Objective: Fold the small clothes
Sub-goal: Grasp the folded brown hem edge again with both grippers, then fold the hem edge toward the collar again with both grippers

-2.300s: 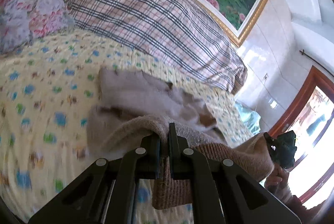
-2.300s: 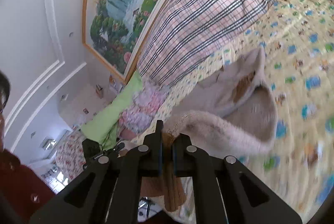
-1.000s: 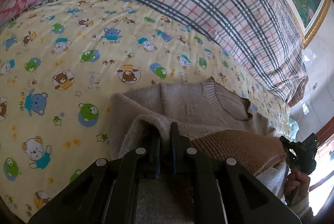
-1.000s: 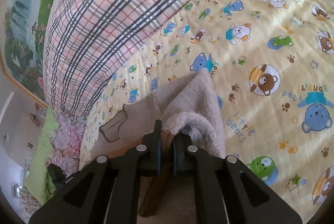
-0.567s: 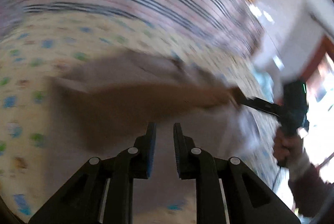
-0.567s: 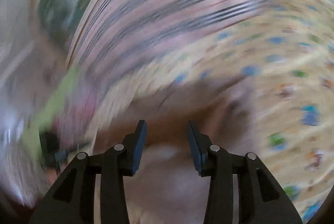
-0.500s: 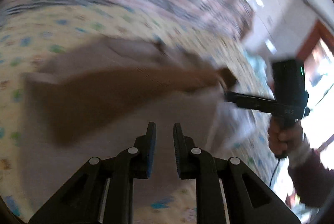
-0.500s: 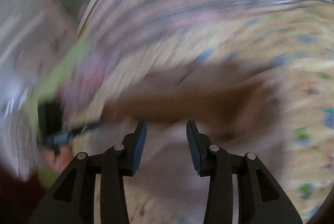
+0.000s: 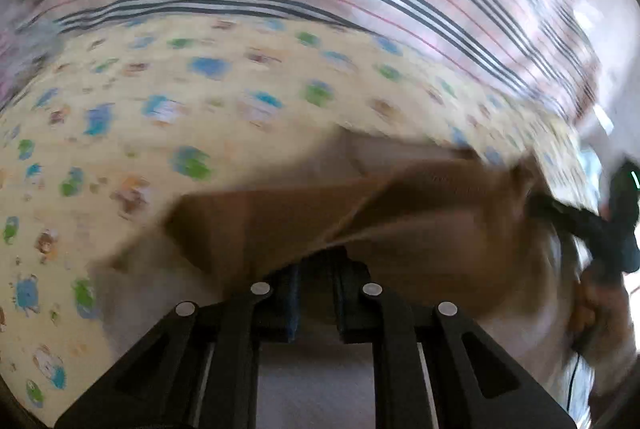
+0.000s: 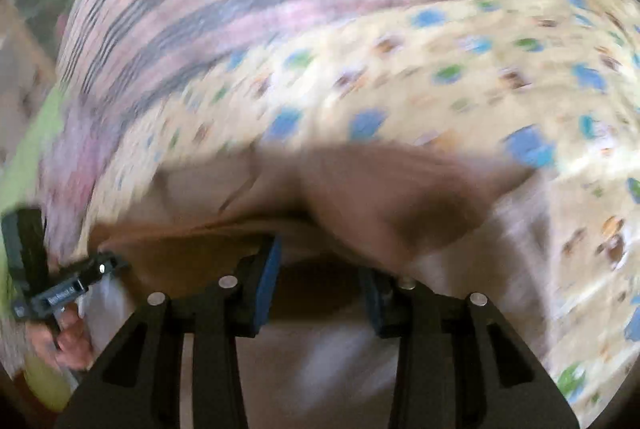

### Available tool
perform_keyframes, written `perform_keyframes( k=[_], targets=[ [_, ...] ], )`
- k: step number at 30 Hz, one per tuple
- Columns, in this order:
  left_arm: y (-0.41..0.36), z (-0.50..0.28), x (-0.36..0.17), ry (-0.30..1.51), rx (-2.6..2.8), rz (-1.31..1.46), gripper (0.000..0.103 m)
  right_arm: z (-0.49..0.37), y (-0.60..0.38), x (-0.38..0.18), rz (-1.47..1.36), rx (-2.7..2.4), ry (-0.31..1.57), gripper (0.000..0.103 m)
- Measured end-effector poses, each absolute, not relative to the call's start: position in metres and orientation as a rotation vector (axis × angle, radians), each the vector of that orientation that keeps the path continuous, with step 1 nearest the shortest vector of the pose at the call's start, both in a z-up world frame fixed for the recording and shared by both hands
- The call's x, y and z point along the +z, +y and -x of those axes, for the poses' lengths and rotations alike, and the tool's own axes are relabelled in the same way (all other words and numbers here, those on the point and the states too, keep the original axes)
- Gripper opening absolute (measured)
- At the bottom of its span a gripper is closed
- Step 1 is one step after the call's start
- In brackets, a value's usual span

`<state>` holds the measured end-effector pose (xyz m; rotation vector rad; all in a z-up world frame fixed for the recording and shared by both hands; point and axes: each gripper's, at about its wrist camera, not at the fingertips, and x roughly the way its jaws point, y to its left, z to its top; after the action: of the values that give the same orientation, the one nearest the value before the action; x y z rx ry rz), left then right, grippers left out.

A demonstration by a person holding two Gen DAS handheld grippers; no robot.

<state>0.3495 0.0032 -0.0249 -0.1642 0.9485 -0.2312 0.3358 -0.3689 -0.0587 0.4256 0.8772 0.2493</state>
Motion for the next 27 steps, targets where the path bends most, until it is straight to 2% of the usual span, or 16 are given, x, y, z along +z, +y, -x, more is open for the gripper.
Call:
perform_keyframes(
  k=[6, 11, 14, 15, 17, 20, 27],
  targets=[
    [0.043, -0.335, -0.019, 0.913, -0.152, 0.268, 0.015, -0.317, -0.407, -0.040, -0.586, 0.144, 0.740, 0.041],
    [0.019, -0.298, -0.007, 0.901, -0.233, 0.244, 0.019, -0.297, -0.387, -0.022, -0.546, 0.275, 0.737, 0.041],
    [-0.004, -0.292, -0.002, 0.910, -0.290, 0.187, 0.033, -0.297, -0.358, -0.011, -0.444, 0.387, 0.771, 0.041],
    [-0.007, -0.289, 0.000, 0.908, -0.300, 0.170, 0.038, -0.300, -0.346, -0.007, -0.402, 0.429, 0.782, 0.046],
    [-0.012, -0.286, 0.004, 0.897, -0.320, 0.148, 0.039, -0.306, -0.322, -0.004, -0.335, 0.497, 0.815, 0.054],
    [-0.010, -0.288, 0.005, 0.894, -0.314, 0.120, 0.041, -0.314, -0.288, -0.003, -0.241, 0.594, 0.843, 0.059],
    [0.035, -0.282, -0.007, 0.902, -0.219, 0.131, 0.055, -0.349, -0.236, -0.022, -0.077, 0.658, 0.923, 0.064]
  ],
)
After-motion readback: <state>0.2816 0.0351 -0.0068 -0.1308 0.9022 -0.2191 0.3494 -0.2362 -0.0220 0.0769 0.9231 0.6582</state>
